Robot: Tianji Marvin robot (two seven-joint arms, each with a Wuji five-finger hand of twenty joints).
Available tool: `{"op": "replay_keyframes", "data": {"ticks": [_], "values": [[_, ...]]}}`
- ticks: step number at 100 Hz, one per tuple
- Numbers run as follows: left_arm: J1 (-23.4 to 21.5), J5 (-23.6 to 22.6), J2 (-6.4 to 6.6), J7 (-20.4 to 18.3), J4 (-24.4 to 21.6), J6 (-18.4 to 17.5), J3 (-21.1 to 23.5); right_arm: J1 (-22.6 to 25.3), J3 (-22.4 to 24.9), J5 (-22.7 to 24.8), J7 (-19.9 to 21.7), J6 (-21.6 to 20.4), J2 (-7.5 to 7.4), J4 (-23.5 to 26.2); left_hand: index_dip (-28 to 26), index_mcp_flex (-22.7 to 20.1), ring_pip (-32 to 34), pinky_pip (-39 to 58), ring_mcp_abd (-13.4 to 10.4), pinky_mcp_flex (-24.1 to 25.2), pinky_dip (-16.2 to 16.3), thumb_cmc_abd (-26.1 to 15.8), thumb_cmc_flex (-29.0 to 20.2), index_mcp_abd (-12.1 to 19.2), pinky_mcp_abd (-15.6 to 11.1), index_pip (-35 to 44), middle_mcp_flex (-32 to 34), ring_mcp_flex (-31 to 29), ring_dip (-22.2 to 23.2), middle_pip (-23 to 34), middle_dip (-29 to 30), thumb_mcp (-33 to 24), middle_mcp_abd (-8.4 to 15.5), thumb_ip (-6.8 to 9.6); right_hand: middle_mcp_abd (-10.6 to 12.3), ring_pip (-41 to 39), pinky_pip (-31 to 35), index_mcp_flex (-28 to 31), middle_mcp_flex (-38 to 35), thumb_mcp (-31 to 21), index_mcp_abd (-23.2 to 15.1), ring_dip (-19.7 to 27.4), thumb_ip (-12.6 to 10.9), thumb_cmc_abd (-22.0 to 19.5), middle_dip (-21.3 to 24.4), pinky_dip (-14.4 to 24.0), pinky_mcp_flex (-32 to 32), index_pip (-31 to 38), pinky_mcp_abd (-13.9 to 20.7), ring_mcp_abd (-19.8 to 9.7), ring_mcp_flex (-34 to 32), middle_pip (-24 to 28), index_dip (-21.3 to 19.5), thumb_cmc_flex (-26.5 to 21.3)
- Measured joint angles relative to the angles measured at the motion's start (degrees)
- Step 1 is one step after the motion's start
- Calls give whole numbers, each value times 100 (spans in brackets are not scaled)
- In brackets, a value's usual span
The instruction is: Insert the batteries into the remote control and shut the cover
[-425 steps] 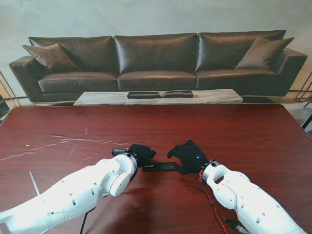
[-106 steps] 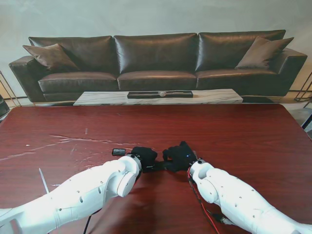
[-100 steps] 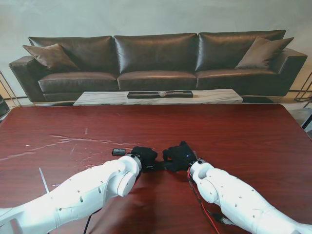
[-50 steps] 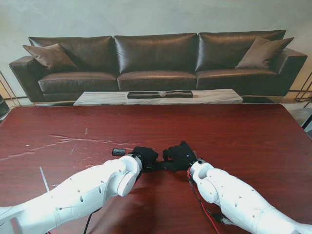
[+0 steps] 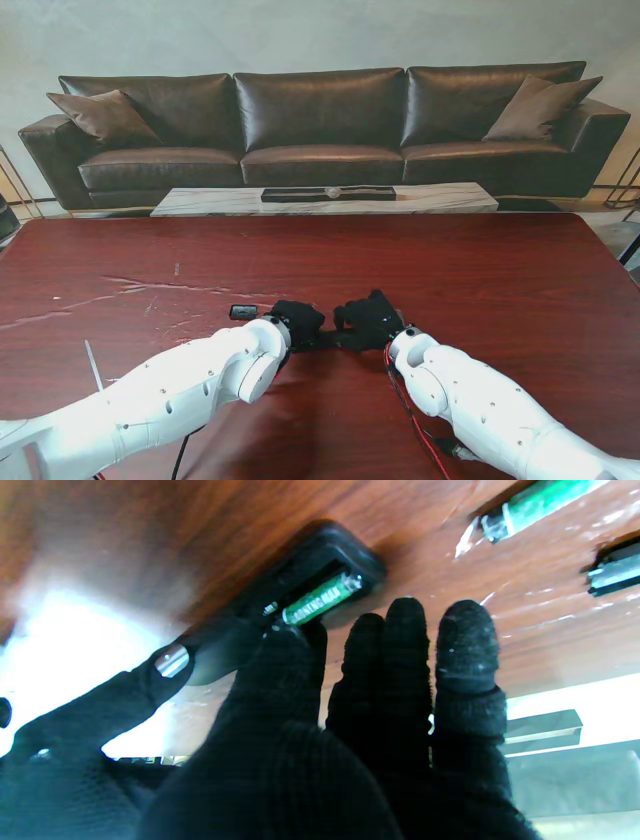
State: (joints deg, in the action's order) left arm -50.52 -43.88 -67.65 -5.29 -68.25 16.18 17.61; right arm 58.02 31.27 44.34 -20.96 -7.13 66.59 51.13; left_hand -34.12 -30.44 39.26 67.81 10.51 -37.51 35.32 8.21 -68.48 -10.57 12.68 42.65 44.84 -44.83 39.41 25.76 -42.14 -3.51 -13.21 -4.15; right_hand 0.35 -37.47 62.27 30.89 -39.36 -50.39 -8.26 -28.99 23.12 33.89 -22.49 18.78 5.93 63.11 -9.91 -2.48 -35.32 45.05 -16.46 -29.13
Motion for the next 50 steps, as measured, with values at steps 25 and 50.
{"op": "replay_keyframes", "data": {"ticks": [25, 50], "values": [[47, -22, -9, -18, 26, -18, -73, -5, 0, -11, -9, -18, 8, -16, 88, 55, 0, -137, -9, -115, -117, 70, 1, 11, -66, 104, 122, -4, -25, -286, -154, -358, 11, -4, -5, -27, 3, 3, -18, 23, -2, -4, 3, -17, 3, 0, 0, 56, 0, 10, 0, 0, 0, 0], [50, -55, -5, -64, 15, 2, -81, -17, -15, -15, -12, -37, 11, -30, 113, 118, 46, -280, -44, -245, -225, 145, 10, 11, -177, 150, 358, -144, -27, -581, -314, -708, 78, -21, -11, -45, 4, 4, -25, 80, -2, -17, 4, -58, 4, 0, 0, 61, 0, 23, 0, -1, 0, 0]]}}
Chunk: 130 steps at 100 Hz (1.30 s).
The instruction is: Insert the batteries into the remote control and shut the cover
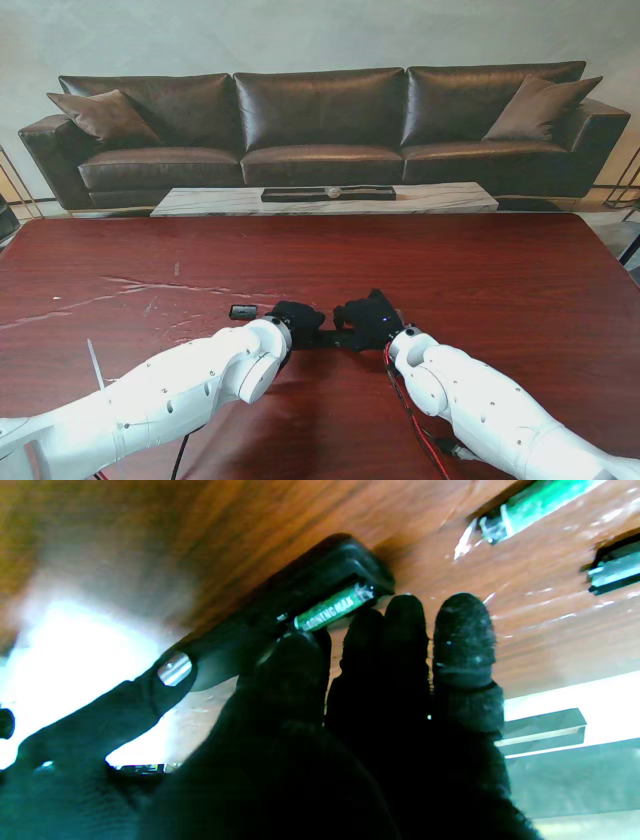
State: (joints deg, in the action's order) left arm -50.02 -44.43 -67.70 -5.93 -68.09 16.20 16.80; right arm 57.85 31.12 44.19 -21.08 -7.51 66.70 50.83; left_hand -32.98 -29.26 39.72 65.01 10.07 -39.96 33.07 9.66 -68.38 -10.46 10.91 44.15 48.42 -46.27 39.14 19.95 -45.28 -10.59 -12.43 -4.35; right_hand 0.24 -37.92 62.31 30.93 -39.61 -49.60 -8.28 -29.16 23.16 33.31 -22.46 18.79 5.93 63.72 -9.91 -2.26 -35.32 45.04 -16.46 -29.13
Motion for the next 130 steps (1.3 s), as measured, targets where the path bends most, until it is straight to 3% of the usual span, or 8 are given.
{"op": "replay_keyframes", "data": {"ticks": [52, 55, 89, 117, 130], "values": [[72, 49, -34, 12, 67, 75, -91, -15, -14, 1, -7, -59, 5, -25, 168, -145, -51, -144, -34, -547, -135, 92, 7, 20, -138, 67, 357, -299, 149, -322, -144, -212, 94, -143, -34, -34, 1, 0, -21, 1, -1, -4, 1, -54, 1, 0, 0, 0, -1, 63, 0, -1, 0, 0], [86, 63, -45, 12, 100, 78, -103, -16, -14, 0, -5, -64, 5, -25, 168, -204, -53, -144, -61, -584, -135, 394, -66, 64, -141, 168, 374, -365, 110, -322, -148, -371, 110, -129, -34, -46, 1, -3, -22, 0, -1, -4, -2, -58, 1, 0, 0, 0, -1, 63, 0, -1, 0, -2], [194, 163, -110, -9, 233, 144, -203, -16, -10, -9, 17, -109, 5, -23, 161, -190, -57, -144, -81, -752, -136, 425, -64, 124, -142, 248, 435, -458, 77, -307, -221, -371, 129, -193, -44, -56, 1, -3, -36, 0, -1, -6, -2, -113, 1, 0, 0, 0, -13, 132, 0, -1, 0, -2], [100, 88, -105, 62, 245, 95, -61, -12, 2, -9, 58, -101, 4, 2, 240, -190, -117, -255, -82, -732, -136, 430, -55, 207, -146, 254, 427, -460, 70, -306, -222, -371, 129, -196, -45, -51, 1, -3, -36, 47, -1, -6, -2, -181, 2, 0, 0, 0, -53, 132, 0, -1, 0, -3], [-50, -48, -11, 59, 101, 36, 128, -11, 2, -9, 74, -95, 3, 15, 368, -192, -253, -419, -82, -465, -136, 430, -66, 268, -147, 103, 167, -212, -28, -300, -70, -371, 129, -195, -45, -53, 1, -11, -36, 60, -1, -7, -8, -188, 2, 0, 0, -22, -55, 132, 0, -1, 7, -78]]}}
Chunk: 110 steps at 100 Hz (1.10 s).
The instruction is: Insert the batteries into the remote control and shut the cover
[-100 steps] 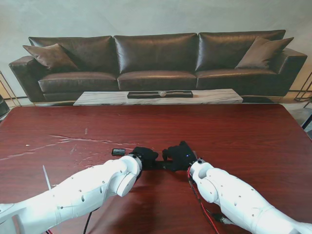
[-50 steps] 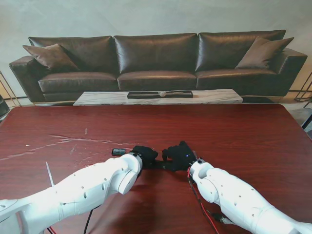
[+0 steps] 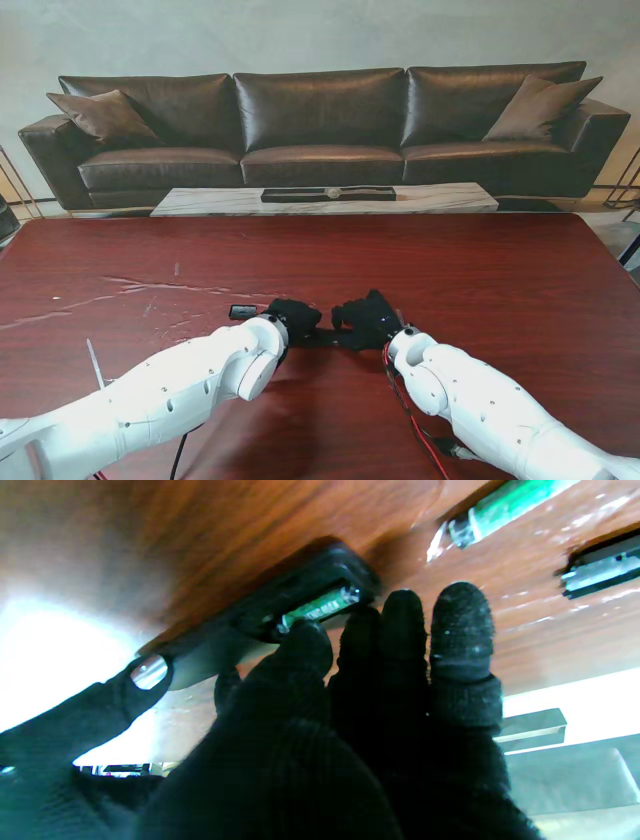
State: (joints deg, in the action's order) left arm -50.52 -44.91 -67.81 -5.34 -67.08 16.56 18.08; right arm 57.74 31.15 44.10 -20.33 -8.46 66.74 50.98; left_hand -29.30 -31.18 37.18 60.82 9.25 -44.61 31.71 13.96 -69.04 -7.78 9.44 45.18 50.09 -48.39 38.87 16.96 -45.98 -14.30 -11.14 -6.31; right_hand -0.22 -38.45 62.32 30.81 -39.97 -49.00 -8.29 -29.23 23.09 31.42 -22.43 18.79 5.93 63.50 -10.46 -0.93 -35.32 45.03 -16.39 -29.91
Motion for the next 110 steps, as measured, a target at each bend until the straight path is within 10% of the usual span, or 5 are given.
{"op": "replay_keyframes", "data": {"ticks": [52, 80, 110], "values": [[-698, -662, 255, 736, -425, -644, 1035, 1, 2, 1, 8, 8, -1, 5, -206, -5, -337, 305, 160, 934, 281, -194, -147, -91, 208, -740, -1240, 951, -234, 690, 1629, 1163, -246, 210, 0, -4, 0, -14, 0, 2, 0, -43, -2, 0, 0, 0, 0, -7, -1, 0, 0, 0, 5, -50], [-1407, -1835, 594, 74, -1498, -598, 1933, -3, -4, -4, 8, 6, -1, 2, -246, 171, -546, 214, 354, 1341, 283, -217, -62, -170, 454, -1045, -1341, 1040, -330, 623, 1678, 1413, -247, 210, 0, -4, 1, -15, 0, 2, 0, -43, -2, 0, 0, 0, 0, -7, -1, 0, 0, 0, 5, -50], [-1826, -2409, 794, -147, -1668, -523, 2313, 2, 4, 1, 13, 3, -2, 8, -406, 171, -802, -99, 430, 1563, 283, -217, -61, -248, 509, -1551, -1340, 1112, -516, 421, 1873, 1416, -261, 212, 0, 4, 1, -15, 0, 2, 0, -43, -2, 0, 1, 0, 0, -7, -1, 0, 0, 0, 5, -55]]}}
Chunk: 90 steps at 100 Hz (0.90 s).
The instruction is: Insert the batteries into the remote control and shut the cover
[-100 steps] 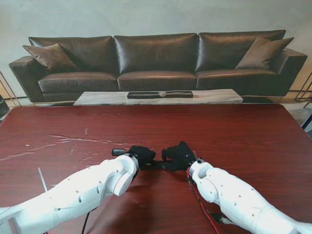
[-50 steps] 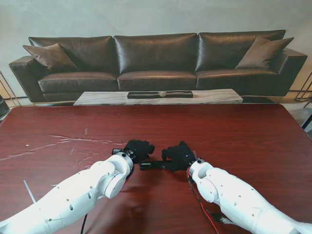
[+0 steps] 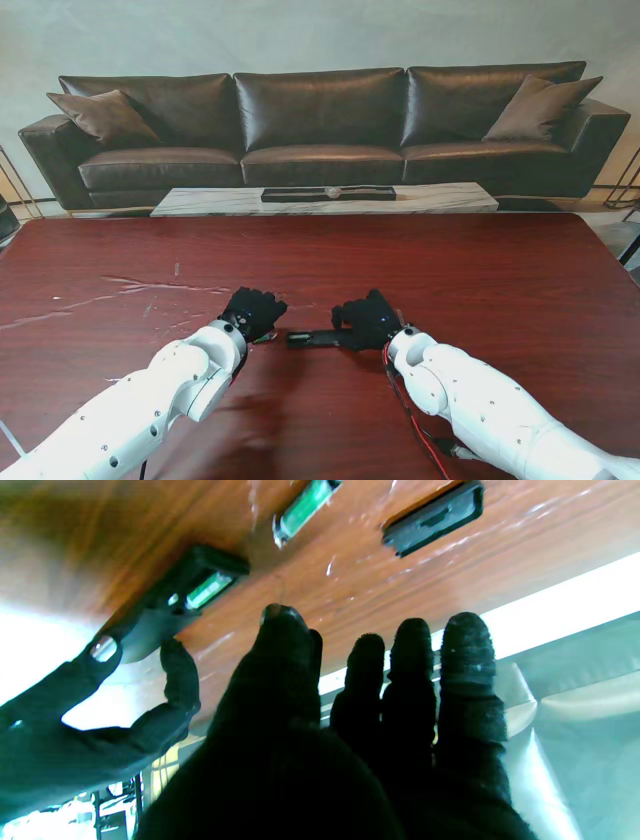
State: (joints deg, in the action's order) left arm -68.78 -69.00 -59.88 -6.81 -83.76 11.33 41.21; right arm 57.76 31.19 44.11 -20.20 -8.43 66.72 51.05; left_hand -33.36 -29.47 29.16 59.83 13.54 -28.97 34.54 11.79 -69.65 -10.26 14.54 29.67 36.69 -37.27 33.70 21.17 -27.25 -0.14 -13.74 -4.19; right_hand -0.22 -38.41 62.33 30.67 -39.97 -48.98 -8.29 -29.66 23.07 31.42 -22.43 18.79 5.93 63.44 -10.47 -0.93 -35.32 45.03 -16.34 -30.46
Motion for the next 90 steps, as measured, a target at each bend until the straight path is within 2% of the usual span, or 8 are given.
{"op": "replay_keyframes", "data": {"ticks": [7, 41, 57, 90], "values": [[-14, -27, 19, -22, 31, 36, 0, -1, -1, 0, 1, 0, 0, 0, -1, 0, -52, -128, 0, 137, -11, 0, 0, 0, 12, -8, 1, 161, -62, -35, 59, 1, 0, 0, 0, 0, 0, 0, 0, 0, 0, 0, 0, 0, 0, 0, 0, 0, 0, 0, 0, 0, 0, 0], [50, 6, 53, 18, 341, 128, -163, -11, -17, -12, -8, -4, 1, -12, -2, 0, -195, -288, 0, 337, -120, 0, 107, -73, 85, -247, 1, 163, -138, -82, 139, 42, 0, 0, 0, -7, 0, 0, 0, 0, 0, -6, 0, 0, 0, 0, 0, 0, 0, 1, 0, 0, 0, 0], [183, 328, 50, 113, 552, 230, -379, -10, -15, -6, -9, -4, 1, -11, -2, -1, -196, -287, 0, 350, -120, 0, 199, -120, 94, -295, 1, 224, -138, -83, 140, 44, 0, 0, 0, -7, 0, 0, 0, 0, 0, -6, 0, 0, 0, 0, 0, 0, 0, 1, 0, 0, 0, 0], [329, 558, 9, 290, 725, 246, -596, -8, -12, -1, 0, 2, -1, -4, -2, -3, -196, -287, 0, 306, -120, 0, 278, -130, 119, -305, 1, 224, -139, -83, 140, 44, 0, 0, 0, -7, 0, 0, 0, 0, 0, -6, 0, -2, 0, 0, 0, 0, 0, 1, 0, 0, 0, 0]]}}
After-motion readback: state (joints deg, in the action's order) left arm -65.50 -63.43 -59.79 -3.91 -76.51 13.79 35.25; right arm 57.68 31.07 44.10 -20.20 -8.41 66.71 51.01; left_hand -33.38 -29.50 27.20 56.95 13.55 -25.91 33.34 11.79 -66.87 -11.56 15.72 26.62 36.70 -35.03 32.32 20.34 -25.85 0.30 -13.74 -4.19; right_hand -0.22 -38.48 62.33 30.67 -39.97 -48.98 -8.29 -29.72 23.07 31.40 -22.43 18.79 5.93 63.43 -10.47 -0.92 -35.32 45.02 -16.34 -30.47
